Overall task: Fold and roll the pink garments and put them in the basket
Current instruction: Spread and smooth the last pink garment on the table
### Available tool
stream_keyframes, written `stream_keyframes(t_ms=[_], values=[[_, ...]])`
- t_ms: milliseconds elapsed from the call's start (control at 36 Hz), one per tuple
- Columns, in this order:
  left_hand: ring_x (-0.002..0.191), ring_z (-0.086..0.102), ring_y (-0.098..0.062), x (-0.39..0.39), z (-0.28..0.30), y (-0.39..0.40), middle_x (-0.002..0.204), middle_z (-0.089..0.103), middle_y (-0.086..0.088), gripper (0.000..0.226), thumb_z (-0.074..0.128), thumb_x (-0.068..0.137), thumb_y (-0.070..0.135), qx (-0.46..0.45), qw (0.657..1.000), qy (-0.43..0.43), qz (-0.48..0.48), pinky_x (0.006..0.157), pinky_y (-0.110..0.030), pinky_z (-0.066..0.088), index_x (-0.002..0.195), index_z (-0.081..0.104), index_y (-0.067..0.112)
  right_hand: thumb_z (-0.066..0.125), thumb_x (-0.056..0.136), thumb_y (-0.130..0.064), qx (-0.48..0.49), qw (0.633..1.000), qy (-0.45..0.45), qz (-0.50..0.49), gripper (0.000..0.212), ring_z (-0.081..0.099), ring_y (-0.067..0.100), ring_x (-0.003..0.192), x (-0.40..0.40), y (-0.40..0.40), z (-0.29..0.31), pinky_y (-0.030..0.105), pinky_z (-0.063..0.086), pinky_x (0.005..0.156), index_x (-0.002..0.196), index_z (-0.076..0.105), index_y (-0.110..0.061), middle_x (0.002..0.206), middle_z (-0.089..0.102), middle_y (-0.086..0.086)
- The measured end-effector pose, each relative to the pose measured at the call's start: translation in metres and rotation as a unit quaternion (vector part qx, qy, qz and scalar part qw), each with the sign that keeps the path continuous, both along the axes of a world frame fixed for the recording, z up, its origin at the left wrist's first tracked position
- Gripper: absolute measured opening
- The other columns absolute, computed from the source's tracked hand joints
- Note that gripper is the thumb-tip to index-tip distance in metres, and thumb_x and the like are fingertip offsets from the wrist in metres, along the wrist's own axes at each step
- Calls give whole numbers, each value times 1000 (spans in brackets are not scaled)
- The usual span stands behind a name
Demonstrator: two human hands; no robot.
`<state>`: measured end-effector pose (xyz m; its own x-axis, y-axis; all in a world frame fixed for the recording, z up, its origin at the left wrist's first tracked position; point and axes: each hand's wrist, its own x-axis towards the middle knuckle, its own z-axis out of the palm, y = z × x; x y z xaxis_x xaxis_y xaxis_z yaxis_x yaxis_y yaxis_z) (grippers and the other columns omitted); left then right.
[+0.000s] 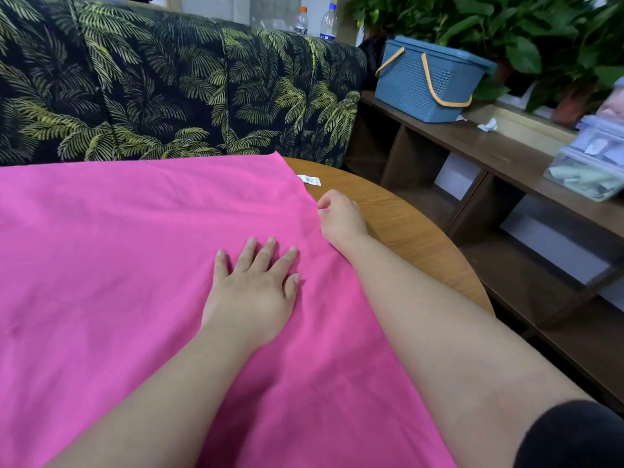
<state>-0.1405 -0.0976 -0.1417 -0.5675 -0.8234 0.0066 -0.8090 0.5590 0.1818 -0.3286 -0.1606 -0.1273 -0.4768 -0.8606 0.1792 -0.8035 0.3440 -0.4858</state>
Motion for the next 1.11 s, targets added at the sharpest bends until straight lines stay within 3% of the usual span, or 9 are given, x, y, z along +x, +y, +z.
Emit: stream_keyframes(t_ms=[222,361,444,528,611,667,889,1000,1111], values=[[148,-11,-22,1,-1,-1,162,-3,2,54,10,99,49,0,1000,7,8,116,-56,-5,152,3,39,46,90,-4,16,998,46,-37,30,49,29,119,1,-20,-1,36,40,99,117,59,-9,124,55,10],[147,-11,-30,0,0,-1,162,-2,-2,56,10,98,50,-1,999,2,43,112,-61,-6,152,1,37,53,95,-26,1,999,29,-26,27,53,29,112,2,-37,-4,38,44,91,115,57,-9,118,59,10],[147,-8,-31,0,-1,-3,162,-1,-2,55,10,99,49,-2,999,2,46,113,-62,-2,152,1,36,56,94,-34,14,999,-6,-34,22,55,25,97,-2,-48,-3,34,42,77,95,58,-12,96,62,5],[147,-8,-32,0,-1,-3,162,-1,-2,54,11,100,47,-1,999,6,44,113,-62,-1,152,1,36,58,91,-37,39,998,-26,-40,36,51,27,79,-5,-58,1,30,36,66,64,47,-16,65,49,2],[147,-8,-32,0,-1,-4,162,-1,-2,54,11,100,47,-1,999,8,43,112,-62,-2,152,2,35,57,92,-23,67,996,-27,-44,16,60,34,102,-6,-64,7,32,44,75,92,66,-9,97,66,14],[147,-9,-32,0,-1,-4,162,-1,-2,54,11,100,47,-1,999,7,43,112,-62,-2,152,2,35,53,93,-17,75,996,-12,-44,22,58,34,111,-5,-67,11,33,44,81,109,62,-4,116,64,16],[147,-9,-32,-1,-1,-3,162,-2,-2,54,11,100,47,-1,999,8,45,113,-62,-3,152,1,35,41,97,-7,31,987,129,-89,30,47,29,123,1,-69,4,38,41,94,122,57,-10,129,54,10],[148,-8,-31,-1,0,-3,162,0,-4,54,13,100,43,0,998,24,53,114,-60,-2,152,4,32,48,97,-17,-48,977,207,-8,23,42,26,122,16,-73,-1,40,37,95,118,57,-16,127,51,6],[148,-9,-28,0,0,-4,162,0,-6,56,18,99,30,17,994,72,86,118,-53,-3,153,4,18,38,98,-48,38,983,150,99,50,36,27,134,33,-78,-4,41,29,109,136,49,-17,144,43,8]])
